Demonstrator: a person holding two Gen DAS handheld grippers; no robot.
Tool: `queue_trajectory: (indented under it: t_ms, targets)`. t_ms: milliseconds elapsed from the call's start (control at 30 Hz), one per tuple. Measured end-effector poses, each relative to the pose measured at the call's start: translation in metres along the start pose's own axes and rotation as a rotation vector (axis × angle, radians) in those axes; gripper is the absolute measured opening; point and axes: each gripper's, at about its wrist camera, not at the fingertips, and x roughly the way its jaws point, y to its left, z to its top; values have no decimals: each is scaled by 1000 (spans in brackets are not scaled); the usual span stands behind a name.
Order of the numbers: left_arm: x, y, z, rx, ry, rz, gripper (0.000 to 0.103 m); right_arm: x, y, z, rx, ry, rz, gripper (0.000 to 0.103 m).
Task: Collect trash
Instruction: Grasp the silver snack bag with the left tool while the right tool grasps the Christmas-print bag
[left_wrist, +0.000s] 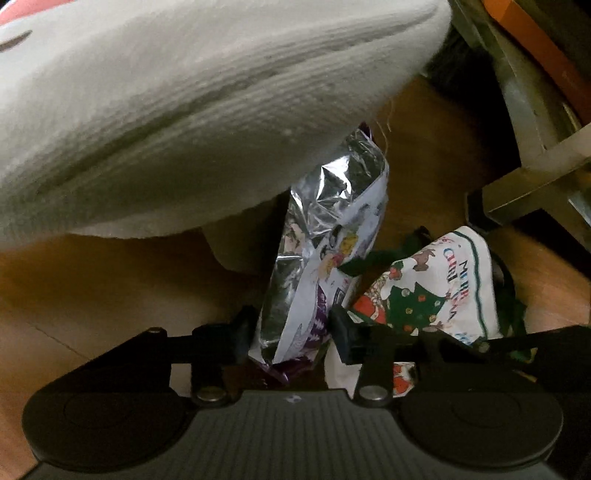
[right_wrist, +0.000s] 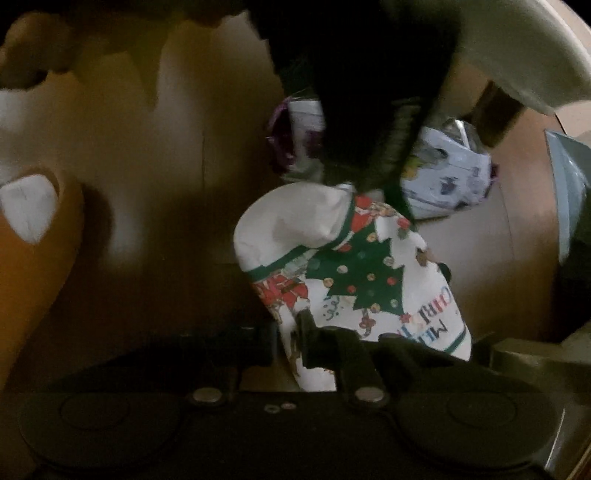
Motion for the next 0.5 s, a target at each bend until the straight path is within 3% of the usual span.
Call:
queue_trajectory:
  t_ms: [233, 500]
  targets:
    - [-18, -2, -6, 25, 46, 14, 37, -50, -14, -25, 124, -43, 35, 5]
    - [-90, -4, -23, 121, 48, -9, 37, -144, -18, -71, 313, -114, 40, 3]
